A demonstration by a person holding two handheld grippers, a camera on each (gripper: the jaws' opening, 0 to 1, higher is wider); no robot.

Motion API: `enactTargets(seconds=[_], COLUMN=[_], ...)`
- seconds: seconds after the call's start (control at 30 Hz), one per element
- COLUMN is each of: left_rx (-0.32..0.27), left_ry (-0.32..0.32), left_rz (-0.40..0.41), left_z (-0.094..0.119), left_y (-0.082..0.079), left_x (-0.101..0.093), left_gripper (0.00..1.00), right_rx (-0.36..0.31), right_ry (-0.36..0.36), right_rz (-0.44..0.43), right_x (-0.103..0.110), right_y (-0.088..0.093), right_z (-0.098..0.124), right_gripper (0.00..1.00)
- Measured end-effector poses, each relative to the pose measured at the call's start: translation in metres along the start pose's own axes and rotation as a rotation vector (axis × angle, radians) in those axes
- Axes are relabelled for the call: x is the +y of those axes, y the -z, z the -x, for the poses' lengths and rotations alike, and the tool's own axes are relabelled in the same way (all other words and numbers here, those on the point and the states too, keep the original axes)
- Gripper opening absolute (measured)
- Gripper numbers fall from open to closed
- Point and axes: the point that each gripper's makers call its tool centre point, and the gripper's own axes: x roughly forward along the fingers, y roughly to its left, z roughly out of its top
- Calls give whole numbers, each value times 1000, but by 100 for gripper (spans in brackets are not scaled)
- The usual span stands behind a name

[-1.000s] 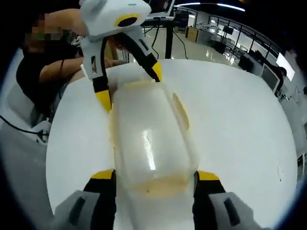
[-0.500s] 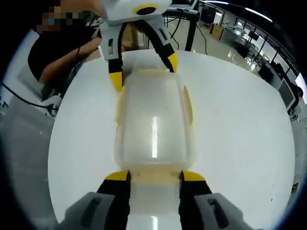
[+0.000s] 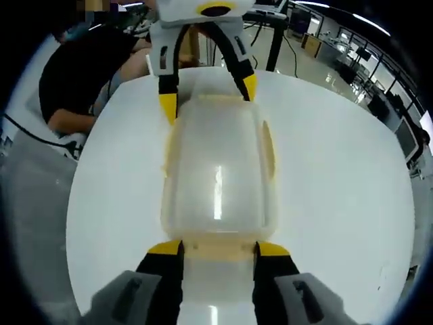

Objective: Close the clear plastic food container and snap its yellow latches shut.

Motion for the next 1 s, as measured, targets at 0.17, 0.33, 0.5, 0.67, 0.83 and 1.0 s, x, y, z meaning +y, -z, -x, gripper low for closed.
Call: enactTargets(seconds=[0.17, 0.33, 0.5, 0.67, 0.83, 1.0], left_rx=[76, 117, 80, 92, 114, 116], left_ry=[43, 76, 83, 90, 75, 72], left_rz=[-132, -257, -283, -297, -278, -261], left_z=[3, 8, 10, 8, 8, 9], left_y=[9, 17, 17, 15, 15, 16], left_x=[1, -2, 7, 6, 4, 6], left_gripper=[59, 49, 37, 37, 38, 37], right_rx=[1, 4, 5, -11, -5, -18], right_ry=[-4, -12, -18, -20, -22, -21], right_rz=[5, 24, 36, 26, 40, 33], right_x=[-1, 0, -2, -3, -3, -4], right_y=[-1, -1, -1, -2, -3, -2], right_z=[0, -1, -1, 1, 0, 2], right_gripper=[38, 38, 38, 37, 38, 37])
